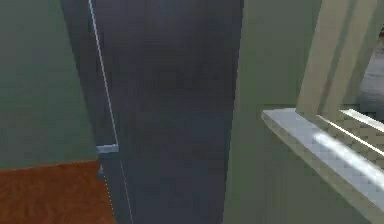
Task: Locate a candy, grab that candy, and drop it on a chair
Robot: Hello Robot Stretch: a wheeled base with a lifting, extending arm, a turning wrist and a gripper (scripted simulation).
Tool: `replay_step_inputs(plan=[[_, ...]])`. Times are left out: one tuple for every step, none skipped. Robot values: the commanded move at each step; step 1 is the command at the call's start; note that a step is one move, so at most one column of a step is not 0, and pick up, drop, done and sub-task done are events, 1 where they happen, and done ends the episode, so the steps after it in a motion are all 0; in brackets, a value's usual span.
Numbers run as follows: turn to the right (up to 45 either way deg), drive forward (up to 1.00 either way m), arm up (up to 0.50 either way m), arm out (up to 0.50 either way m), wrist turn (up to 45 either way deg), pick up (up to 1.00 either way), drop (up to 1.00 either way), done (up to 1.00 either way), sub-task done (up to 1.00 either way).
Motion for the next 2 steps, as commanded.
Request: replay_step_inputs(plan=[[-45.0, 0.00, 0.00, 0.00, 0.0, 0.00, 0.00, 0.00, 0.00], [-27.0, 0.00, 0.00, 0.00, 0.0, 0.00, 0.00, 0.00, 0.00]])
